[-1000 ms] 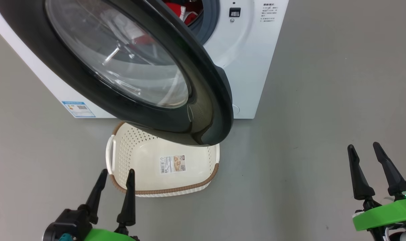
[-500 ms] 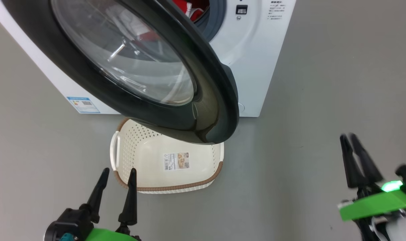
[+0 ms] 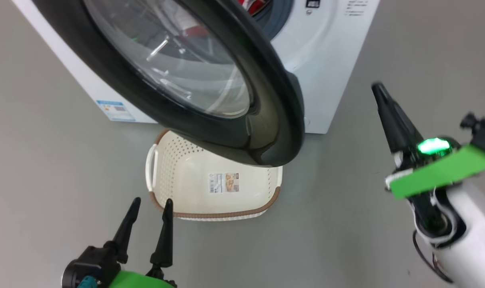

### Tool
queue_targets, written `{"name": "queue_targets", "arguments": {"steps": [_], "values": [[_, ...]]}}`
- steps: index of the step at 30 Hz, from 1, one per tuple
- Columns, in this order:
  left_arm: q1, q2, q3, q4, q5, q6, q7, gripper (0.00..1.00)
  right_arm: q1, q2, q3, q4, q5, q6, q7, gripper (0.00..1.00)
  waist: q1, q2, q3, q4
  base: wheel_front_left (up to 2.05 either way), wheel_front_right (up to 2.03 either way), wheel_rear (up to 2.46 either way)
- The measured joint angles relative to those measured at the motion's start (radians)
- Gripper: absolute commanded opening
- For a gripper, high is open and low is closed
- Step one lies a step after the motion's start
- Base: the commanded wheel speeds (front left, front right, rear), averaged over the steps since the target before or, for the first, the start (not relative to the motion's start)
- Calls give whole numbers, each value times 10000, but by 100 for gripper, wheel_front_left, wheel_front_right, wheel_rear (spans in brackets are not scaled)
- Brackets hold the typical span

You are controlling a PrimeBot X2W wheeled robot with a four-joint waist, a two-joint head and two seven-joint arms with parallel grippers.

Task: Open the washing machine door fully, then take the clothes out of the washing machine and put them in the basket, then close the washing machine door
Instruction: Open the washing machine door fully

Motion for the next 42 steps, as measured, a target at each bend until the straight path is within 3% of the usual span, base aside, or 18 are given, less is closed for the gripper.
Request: {"name": "queue_targets", "arguments": {"steps": [4, 8, 17, 28, 42], "values": [[-117, 0, -123, -23, -73, 61, 0, 100, -1104, -679, 1223, 88, 1873, 0, 130, 0, 0, 0, 174, 192, 0, 0, 0], [-257, -2, -324, -69, -203, 123, 0, 100, -2027, -1333, 2063, 130, 3563, 0, 1327, 0, 0, 0, 382, 386, 0, 0, 0], [-436, -4, -550, -102, -441, 222, 0, 100, -2804, -1615, 1785, 299, 6195, 0, 4385, 0, -1, 0, 844, 746, 0, 0, 0], [-541, -4, -698, -102, -529, 299, 0, 100, -2824, -1101, 890, 1032, 6924, -2, 7196, 0, 0, 0, 926, 939, 0, 0, 0], [-264, -4, -744, -69, -600, 301, 0, 100, -1676, -8, 121, 1143, 6343, -12, 8621, 0, 0, 0, 280, 1375, 0, 0, 0]]}}
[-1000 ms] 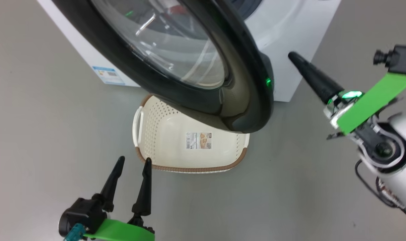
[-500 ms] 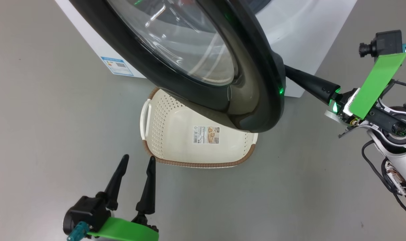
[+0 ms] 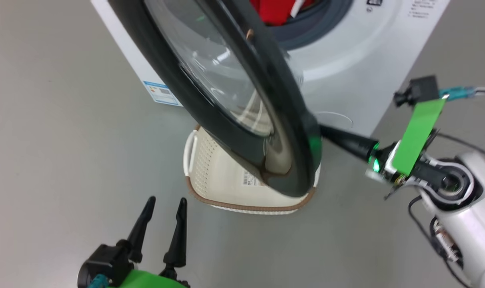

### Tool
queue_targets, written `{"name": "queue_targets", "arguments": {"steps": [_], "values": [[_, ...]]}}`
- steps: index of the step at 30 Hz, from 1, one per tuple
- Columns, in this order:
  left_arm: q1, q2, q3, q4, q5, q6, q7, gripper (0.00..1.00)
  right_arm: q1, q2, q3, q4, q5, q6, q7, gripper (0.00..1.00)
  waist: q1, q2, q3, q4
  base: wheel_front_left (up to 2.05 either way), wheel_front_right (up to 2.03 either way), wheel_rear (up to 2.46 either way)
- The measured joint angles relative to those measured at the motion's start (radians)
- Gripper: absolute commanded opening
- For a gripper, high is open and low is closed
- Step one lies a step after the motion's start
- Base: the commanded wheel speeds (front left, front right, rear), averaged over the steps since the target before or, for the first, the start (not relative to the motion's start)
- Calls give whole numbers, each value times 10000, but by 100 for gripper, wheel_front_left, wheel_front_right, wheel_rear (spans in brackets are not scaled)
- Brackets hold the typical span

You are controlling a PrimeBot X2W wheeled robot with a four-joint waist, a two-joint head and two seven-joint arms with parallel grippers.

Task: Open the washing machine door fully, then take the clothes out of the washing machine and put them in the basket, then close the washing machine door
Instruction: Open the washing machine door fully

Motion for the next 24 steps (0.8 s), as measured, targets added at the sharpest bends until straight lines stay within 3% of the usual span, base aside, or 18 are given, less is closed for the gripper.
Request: {"name": "queue_targets", "arguments": {"steps": [24], "values": [[757, 4, 50, -12, -31, 113, 0, 100, 1296, 1837, -171, -121, -966, 0, 903, 0, 0, 0, -915, 1854, 0, 0, 0]]}}
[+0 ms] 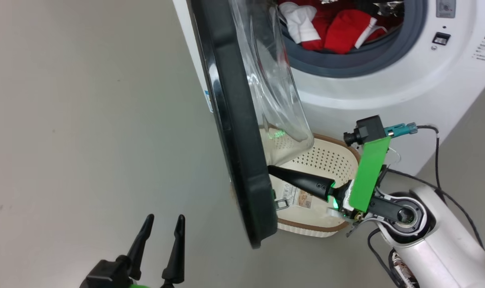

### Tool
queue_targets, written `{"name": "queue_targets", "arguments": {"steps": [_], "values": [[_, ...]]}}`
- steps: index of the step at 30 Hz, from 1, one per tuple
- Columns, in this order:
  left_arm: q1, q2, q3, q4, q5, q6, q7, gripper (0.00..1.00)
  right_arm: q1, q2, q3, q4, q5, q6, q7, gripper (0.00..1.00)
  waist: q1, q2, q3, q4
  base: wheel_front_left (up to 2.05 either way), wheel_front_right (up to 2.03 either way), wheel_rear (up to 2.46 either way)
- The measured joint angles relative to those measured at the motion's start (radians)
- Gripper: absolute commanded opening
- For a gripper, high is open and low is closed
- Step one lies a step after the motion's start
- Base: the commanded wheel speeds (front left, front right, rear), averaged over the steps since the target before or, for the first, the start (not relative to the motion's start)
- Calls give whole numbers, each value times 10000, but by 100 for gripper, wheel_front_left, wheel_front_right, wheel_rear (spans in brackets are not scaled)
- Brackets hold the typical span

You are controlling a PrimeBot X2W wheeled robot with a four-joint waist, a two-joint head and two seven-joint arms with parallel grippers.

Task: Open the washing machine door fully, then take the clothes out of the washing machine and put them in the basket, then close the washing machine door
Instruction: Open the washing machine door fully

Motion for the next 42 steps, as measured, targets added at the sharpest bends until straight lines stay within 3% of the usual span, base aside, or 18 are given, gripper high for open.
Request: {"name": "queue_targets", "arguments": {"steps": [12, 27, 28, 29, 30, 31, 33, 42], "values": [[206, 2, 117, -59, 0, 71, 0, 100, 35, 523, 119, 86, -217, 0, 90, 0, 0, 0, -261, 541, 0, 0, 0], [206, 4, 286, -125, -15, 73, 0, 100, 165, 732, 178, 42, -364, 0, -21, 0, 0, 0, -253, 485, 0, 0, 0], [206, 4, 301, -123, -15, 71, 0, 100, 241, 731, 161, 46, -420, 0, -48, 6, 0, 0, -263, 466, 0, 0, 0], [206, 4, 313, -123, -15, 71, 0, 100, 308, 731, 151, 54, -512, 0, -130, 28, 0, 0, -274, 447, 0, 0, 0], [207, 4, 320, -121, -15, 73, 0, 100, 381, 727, 128, 59, -552, 0, -207, 43, 0, 0, -295, 428, 0, 0, 0], [208, 4, 332, -119, -15, 71, 0, 100, 448, 719, 117, 63, -577, 0, -247, 51, 0, 0, -317, 405, 0, 0, 0], [214, 4, 353, -115, -13, 71, 0, 100, 569, 683, 92, 63, -673, 0, -399, 100, 0, 0, -345, 347, 0, 0, 0], [272, 6, 541, -46, 10, -29, 0, 100, 1446, 215, -6, 199, -853, 0, -1108, 100, 0, 0, -478, -2, 0, 0, 0]]}}
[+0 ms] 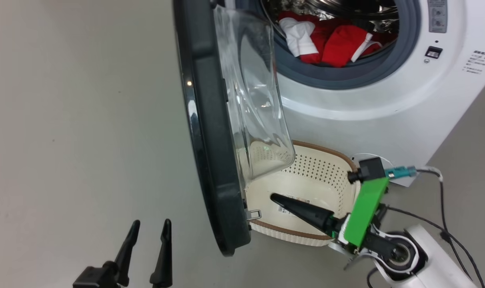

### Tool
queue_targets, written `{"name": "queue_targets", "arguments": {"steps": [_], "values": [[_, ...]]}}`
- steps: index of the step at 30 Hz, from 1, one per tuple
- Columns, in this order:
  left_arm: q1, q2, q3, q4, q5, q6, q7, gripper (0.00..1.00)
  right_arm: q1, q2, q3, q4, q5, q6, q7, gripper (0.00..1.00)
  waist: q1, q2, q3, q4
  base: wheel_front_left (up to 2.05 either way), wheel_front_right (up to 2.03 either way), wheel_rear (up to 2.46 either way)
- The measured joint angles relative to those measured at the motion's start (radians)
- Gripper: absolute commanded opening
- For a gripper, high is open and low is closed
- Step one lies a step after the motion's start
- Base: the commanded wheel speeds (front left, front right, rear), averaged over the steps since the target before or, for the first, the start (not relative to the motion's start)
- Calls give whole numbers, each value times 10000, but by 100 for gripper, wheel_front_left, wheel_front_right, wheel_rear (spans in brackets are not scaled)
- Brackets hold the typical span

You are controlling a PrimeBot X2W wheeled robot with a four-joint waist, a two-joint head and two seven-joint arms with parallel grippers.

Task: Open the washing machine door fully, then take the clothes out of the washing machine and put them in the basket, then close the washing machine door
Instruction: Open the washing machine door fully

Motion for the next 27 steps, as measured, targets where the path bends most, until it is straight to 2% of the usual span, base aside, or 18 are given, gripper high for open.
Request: {"name": "queue_targets", "arguments": {"steps": [7, 13, 22, 27], "values": [[157, 2, 123, 96, 48, -100, 0, 100, 515, -464, 142, 378, -512, 0, -819, 100, 0, 0, -145, -238, 0, 0, 0], [291, 4, 263, 138, 132, -186, 0, 100, 913, -842, 376, 621, -759, 0, -1960, 100, 0, 0, -307, -465, 0, 0, 0], [327, 4, 451, 165, 130, -190, 0, 100, 1099, -1651, 752, 1285, -1898, 0, -5102, 100, 0, 0, -343, -693, 0, 0, 0], [327, 4, 506, 199, 130, -192, 0, 100, 1074, -2025, 1524, 1494, -2506, 2, -6765, 100, 0, 0, -327, -794, 0, 0, 0]]}}
